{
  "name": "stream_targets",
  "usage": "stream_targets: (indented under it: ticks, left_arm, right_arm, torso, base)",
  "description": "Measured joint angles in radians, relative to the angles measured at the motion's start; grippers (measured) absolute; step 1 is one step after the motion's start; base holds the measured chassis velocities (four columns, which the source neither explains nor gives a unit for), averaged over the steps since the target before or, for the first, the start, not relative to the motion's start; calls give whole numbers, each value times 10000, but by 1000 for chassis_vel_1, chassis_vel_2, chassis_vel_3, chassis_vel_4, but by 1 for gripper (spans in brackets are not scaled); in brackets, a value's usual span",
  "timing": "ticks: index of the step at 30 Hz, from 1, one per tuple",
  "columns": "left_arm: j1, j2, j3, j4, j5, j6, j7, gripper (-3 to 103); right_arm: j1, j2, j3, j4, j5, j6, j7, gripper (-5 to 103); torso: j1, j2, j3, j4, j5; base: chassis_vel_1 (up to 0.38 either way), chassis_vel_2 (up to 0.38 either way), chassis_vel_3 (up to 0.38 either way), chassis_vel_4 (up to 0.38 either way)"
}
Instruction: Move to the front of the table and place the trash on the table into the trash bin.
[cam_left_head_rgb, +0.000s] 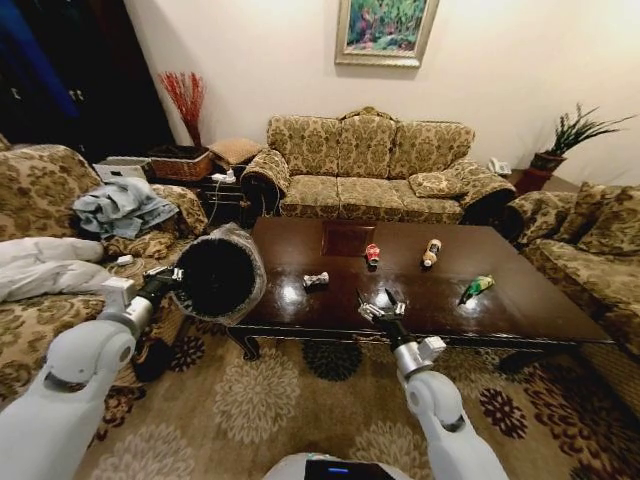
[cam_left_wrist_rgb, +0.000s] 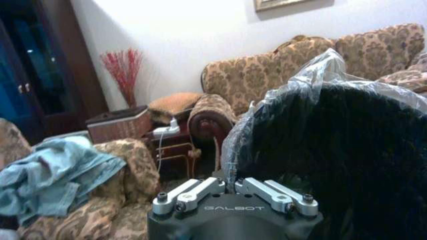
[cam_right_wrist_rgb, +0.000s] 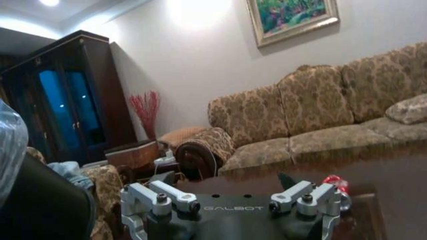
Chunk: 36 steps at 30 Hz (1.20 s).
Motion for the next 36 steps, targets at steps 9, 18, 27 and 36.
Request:
stream_targets:
  ticks: [9,18,27,36]
  left_arm:
    - [-4,-27,115,31,0,-63,6,2]
    - [-112,24,208,99,-1,-64,22,2]
    - [-117,62,260,73,-9,-64,77,2]
    - [13,70,186,35,5,-48,81,2]
  right_arm:
    - [352,87,-366,-286,-13,-95,29,100]
    - [679,114,-851,-726,172,-105,34,100]
    - [2758,410,-2270,-2353,1046,-1437,1516,100]
    - [4460,1258,-3686,-5157,693,-1768,2109,100]
  torso:
    - [3,-1,1,0,-15]
    - [6,-1,2,-5,-13]
    - [17,-7,7,-3,-12]
    - [-4,2,-1,2,-20]
  base:
    - [-121,46,102,-66]
    - [-200,218,195,-213]
    - [-73,80,91,-103]
    - [24,-6,-18,16]
